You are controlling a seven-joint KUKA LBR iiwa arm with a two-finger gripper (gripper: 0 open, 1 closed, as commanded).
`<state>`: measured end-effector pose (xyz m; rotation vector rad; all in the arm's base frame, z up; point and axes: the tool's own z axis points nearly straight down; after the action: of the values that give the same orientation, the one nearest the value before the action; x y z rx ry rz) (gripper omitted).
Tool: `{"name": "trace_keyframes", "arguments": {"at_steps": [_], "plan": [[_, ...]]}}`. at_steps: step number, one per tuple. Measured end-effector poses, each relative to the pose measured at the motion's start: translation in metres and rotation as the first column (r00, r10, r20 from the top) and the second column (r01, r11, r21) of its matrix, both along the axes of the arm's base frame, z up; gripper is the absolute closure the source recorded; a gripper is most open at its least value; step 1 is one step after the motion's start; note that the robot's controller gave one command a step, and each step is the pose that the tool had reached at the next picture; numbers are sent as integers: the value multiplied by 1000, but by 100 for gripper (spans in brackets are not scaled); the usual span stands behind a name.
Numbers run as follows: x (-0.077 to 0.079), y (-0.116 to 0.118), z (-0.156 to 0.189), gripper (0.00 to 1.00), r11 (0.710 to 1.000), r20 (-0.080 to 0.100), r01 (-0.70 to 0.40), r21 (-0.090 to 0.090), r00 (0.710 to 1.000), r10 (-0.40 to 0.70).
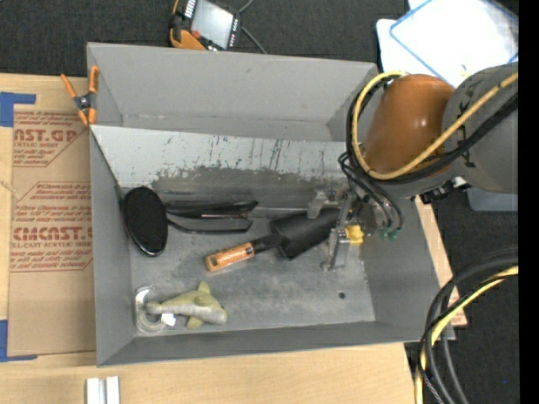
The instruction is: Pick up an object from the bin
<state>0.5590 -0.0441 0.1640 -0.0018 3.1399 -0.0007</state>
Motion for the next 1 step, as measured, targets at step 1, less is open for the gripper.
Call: {"name": "trace_keyframes", "arguments": {"at_steps": [1], "plan": [[13,7,-10,0,999,3,32,2,999,-32]]}}
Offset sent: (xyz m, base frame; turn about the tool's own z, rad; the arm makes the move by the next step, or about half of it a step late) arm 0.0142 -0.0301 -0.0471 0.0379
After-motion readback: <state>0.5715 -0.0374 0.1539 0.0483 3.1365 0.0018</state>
